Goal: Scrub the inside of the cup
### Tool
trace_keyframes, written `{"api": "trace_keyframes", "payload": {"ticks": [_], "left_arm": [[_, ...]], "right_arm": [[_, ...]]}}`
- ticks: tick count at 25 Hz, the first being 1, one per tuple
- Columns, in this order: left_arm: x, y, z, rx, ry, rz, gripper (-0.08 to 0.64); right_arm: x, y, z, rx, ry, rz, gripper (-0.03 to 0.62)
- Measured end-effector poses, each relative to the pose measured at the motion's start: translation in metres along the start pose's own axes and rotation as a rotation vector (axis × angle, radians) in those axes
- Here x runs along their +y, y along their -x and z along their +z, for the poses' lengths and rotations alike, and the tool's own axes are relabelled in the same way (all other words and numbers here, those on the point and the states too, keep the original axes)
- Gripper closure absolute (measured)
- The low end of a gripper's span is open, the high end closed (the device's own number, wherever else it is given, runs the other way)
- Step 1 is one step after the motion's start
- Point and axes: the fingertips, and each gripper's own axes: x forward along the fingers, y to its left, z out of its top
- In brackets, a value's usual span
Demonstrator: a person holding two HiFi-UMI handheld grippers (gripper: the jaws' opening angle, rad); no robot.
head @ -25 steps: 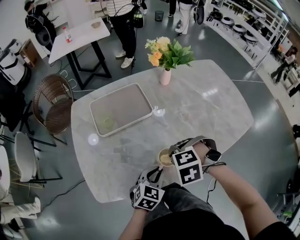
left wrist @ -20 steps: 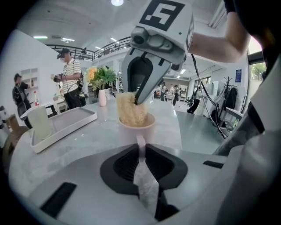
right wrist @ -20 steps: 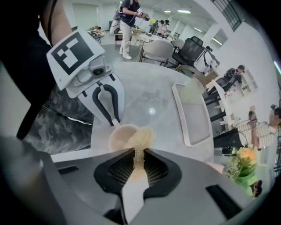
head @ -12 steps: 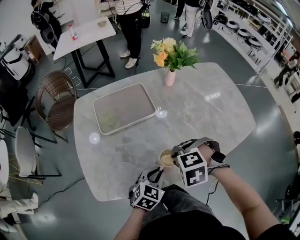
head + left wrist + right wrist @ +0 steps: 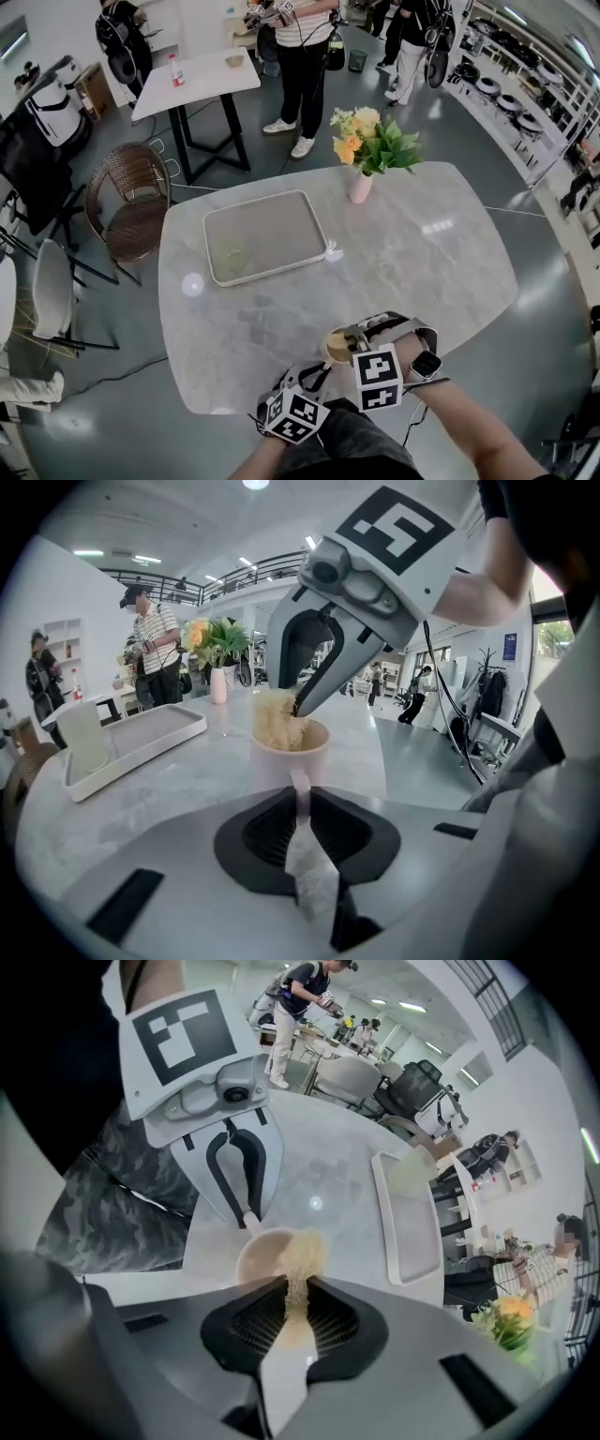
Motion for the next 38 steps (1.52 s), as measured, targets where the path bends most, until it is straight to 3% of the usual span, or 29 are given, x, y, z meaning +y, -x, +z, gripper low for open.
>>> {"api": "trace_keyframes", "payload": {"ticks": [5, 11, 13, 17, 20, 25, 28, 34, 38], "left_arm": [[-0.001, -0.001, 0.001, -0.003, 0.006, 0.001, 0.505], [-0.002, -0.003, 0.002, -0.002, -0.008, -0.005, 0.505], [-0.003, -0.003, 0.002, -0.009, -0.001, -0.003, 0.506], [0.000, -0.002, 0.000, -0.027, 0.021, 0.017, 0.506], [0.003, -0.002, 0.000, -0.021, 0.006, 0.019, 0.506], [0.007, -0.001, 0.002, -0.017, 0.002, 0.022, 0.506], [0.006, -0.001, 0.001, -0.007, -0.001, 0.015, 0.506], [0.001, -0.002, 0.000, -0.002, -0.003, 0.009, 0.506], [0.000, -0.002, 0.001, 0.005, -0.011, 0.009, 0.506]], "right_arm": [[0.012, -0.019, 0.002, 0.053, -0.030, 0.117, 0.532], [0.017, -0.044, 0.001, 0.078, -0.059, 0.148, 0.532], [0.021, -0.043, 0.003, 0.055, -0.112, 0.214, 0.532], [0.029, -0.031, 0.014, -0.072, -0.310, 0.412, 0.532], [0.025, -0.016, 0.014, -0.153, -0.407, 0.454, 0.532], [0.013, 0.008, 0.010, -0.220, -0.468, 0.431, 0.532], [0.009, 0.011, 0.009, -0.186, -0.441, 0.398, 0.532], [0.008, -0.016, 0.001, -0.001, -0.160, 0.190, 0.532], [0.017, -0.032, 0.000, 0.054, -0.089, 0.161, 0.532]]}}
